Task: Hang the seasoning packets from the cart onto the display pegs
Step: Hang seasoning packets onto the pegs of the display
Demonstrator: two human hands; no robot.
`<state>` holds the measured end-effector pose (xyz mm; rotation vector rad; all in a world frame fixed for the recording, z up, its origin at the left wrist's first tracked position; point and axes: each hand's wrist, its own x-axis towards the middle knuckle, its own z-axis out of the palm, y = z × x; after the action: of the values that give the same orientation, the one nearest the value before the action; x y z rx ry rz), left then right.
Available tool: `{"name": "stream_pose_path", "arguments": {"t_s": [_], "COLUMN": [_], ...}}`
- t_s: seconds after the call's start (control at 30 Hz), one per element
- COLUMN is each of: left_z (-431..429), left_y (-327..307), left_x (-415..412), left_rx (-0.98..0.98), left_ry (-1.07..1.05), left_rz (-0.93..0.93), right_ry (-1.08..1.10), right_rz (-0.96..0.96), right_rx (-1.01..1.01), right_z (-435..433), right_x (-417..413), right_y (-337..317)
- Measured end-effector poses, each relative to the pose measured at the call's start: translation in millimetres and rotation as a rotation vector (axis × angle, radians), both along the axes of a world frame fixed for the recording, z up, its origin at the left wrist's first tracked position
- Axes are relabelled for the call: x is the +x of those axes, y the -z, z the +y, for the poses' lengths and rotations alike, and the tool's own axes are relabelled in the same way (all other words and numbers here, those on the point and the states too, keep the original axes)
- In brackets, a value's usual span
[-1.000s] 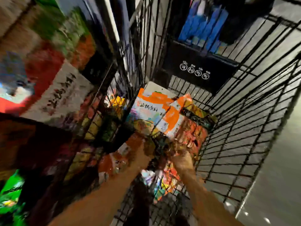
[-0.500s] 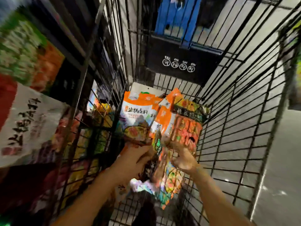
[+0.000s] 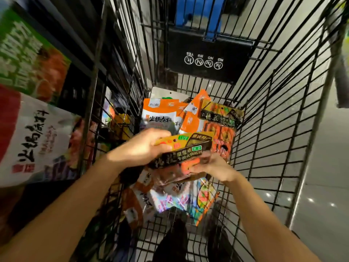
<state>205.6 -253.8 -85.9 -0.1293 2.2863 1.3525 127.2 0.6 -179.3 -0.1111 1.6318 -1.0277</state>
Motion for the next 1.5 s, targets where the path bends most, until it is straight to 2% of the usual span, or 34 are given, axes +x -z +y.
{"name": "stream_pose_path", "arguments": {"t_s": [0.1, 0.2, 0.3, 0.4, 0.47, 0.53, 0.6, 0.7, 0.77, 0.87, 0.97, 1.1, 1.23, 1.4, 1.5], "left_z": [-12.5, -10.0, 1.4, 11.8, 15.5, 21.8, 41.1, 81.6, 105.0, 130.6, 139.4, 133.1, 125.6, 95.7, 75.8], "left_y": [17.6, 21.8, 20.1, 36.0, 58.8, 92.6, 129.5, 170.0, 178.8, 180.6, 182.4, 187.8, 184.5, 164.8, 163.9], "left_x": [-7.4, -29.7, -59.4, -88.5, -104.3, -115.1, -117.8, -115.8, -115.5, -118.8, -115.4, -109.5, -97.5, -68.8, -32.0], "left_rx": [-0.004, 0.101, 0.142, 0.162, 0.327, 0.383, 0.285, 0.043, -0.095, -0.166, -0.144, -0.134, -0.041, 0.139, 0.133], "left_ry": [-0.287, -0.553, -0.574, -0.538, -0.699, -0.845, -0.829, -0.636, -0.558, -0.595, -0.673, -0.527, -0.456, -0.513, -0.776], "left_rz": [0.051, 0.092, 0.030, -0.021, -0.098, -0.197, -0.288, -0.393, -0.373, -0.319, -0.325, -0.311, -0.293, -0.279, -0.202], "right_ry": [0.096, 0.259, 0.406, 0.426, 0.533, 0.661, 0.742, 0.751, 0.731, 0.739, 0.720, 0.711, 0.710, 0.738, 0.791], "right_rz": [0.031, 0.057, 0.072, 0.091, 0.123, 0.179, 0.260, 0.354, 0.369, 0.400, 0.451, 0.443, 0.439, 0.432, 0.391], "right_rx": [-0.059, -0.109, -0.114, -0.051, 0.009, 0.087, 0.205, 0.416, 0.496, 0.530, 0.513, 0.532, 0.539, 0.499, 0.431], "right_z": [2.3, 6.8, 18.4, 28.8, 37.4, 46.2, 52.6, 53.7, 50.3, 46.5, 46.5, 47.2, 48.8, 49.6, 51.7], "right_x": [1.9, 13.8, 23.4, 31.9, 39.3, 48.8, 58.7, 66.2, 68.2, 66.0, 64.5, 64.8, 64.9, 65.8, 66.7], "right_y": [-24.4, -35.2, -37.7, -40.1, -37.2, -34.6, -30.8, -18.1, -14.3, -17.4, -22.6, -27.9, -31.7, -32.0, -25.1]}}
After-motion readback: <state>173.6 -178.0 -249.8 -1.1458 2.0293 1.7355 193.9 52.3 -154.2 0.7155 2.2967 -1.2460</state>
